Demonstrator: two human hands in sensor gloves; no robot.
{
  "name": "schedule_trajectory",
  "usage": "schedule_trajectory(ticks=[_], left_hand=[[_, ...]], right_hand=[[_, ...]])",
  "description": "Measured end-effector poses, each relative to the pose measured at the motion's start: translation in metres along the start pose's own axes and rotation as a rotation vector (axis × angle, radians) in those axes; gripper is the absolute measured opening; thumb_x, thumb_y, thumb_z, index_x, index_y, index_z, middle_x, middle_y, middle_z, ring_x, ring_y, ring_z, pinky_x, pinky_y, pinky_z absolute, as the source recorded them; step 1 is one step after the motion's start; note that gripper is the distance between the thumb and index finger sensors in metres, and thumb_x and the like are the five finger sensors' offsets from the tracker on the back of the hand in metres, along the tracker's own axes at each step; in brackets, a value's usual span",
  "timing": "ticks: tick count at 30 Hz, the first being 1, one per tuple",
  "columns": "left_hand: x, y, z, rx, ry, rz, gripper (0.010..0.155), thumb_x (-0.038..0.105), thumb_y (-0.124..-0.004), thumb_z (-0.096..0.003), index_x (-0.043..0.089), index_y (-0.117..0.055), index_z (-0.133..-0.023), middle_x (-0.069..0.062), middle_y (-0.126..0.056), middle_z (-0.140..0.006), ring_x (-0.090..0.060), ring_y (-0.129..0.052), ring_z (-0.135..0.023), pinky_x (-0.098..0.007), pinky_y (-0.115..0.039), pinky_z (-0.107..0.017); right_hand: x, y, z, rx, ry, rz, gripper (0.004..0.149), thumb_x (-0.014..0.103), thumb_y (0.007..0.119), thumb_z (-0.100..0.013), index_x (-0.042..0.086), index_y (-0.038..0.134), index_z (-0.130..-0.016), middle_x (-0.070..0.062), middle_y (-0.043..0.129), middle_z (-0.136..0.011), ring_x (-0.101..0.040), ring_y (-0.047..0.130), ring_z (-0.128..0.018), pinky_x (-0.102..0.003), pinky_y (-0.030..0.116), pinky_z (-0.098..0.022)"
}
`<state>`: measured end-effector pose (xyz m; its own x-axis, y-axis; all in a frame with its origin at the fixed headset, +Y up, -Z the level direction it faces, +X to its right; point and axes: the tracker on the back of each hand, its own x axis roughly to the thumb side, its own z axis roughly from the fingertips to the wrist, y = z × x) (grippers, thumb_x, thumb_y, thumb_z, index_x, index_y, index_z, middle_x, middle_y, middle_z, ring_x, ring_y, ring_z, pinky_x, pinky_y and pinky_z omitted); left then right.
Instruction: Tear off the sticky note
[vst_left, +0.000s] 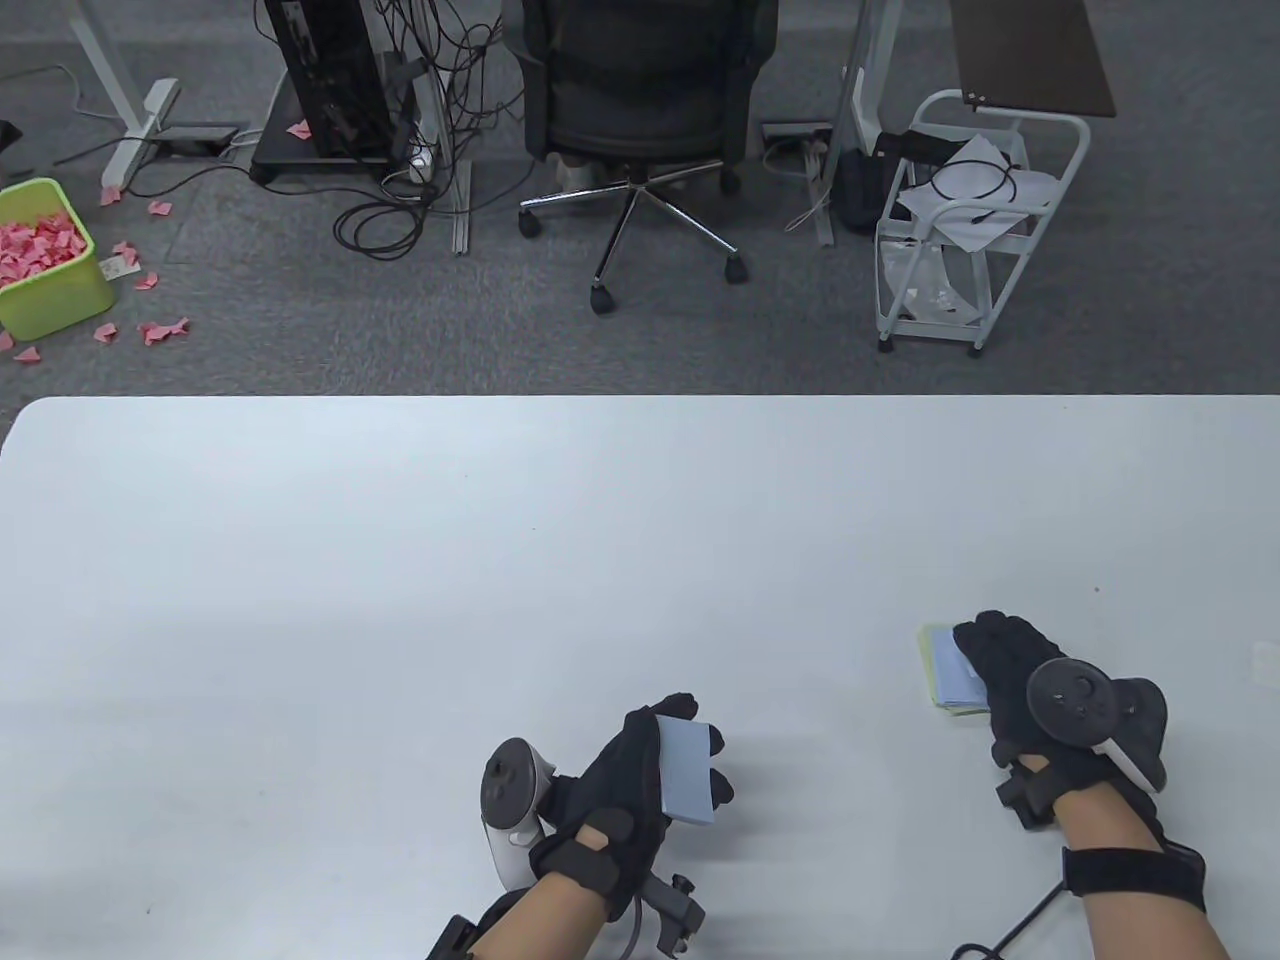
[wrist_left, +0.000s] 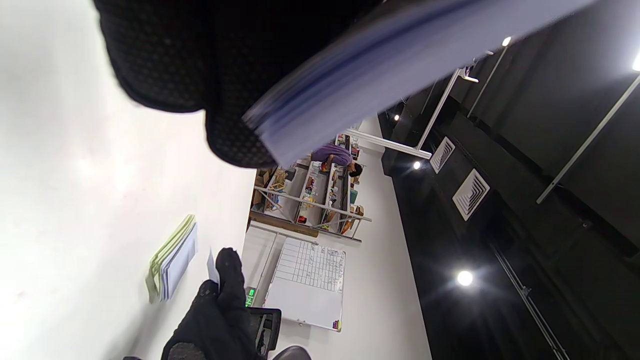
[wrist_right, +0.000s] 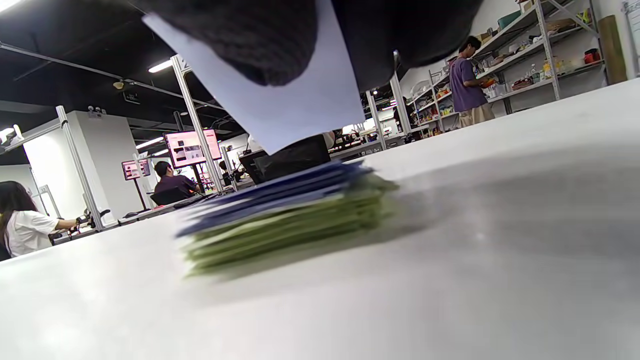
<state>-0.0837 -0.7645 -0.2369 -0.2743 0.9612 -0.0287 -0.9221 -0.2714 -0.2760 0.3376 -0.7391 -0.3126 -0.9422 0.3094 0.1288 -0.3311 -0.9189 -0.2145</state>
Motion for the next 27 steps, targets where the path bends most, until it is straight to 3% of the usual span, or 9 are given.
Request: schedule_trajectory(ticks=[27], left_hand=[[-0.001,0.002,-0.001,-0.002,-0.022,-0.036,0.072,0.05,-0.05,-0.0661,-0.006,-0.055,-0.111,-0.026,-0.078,-0.098,-0.035,-0.1,-0.064,-0.056,-0.083,-0.053]], right_hand=[[0.008,0.015,-0.016,0.198,0.027,0.058,0.042,0.023,0.08,-0.047,0.027,0.075,-0.089,-0.001,0.071,-0.098,-0.029,0.073,-0.093,-0.048,0.064,-0.069]])
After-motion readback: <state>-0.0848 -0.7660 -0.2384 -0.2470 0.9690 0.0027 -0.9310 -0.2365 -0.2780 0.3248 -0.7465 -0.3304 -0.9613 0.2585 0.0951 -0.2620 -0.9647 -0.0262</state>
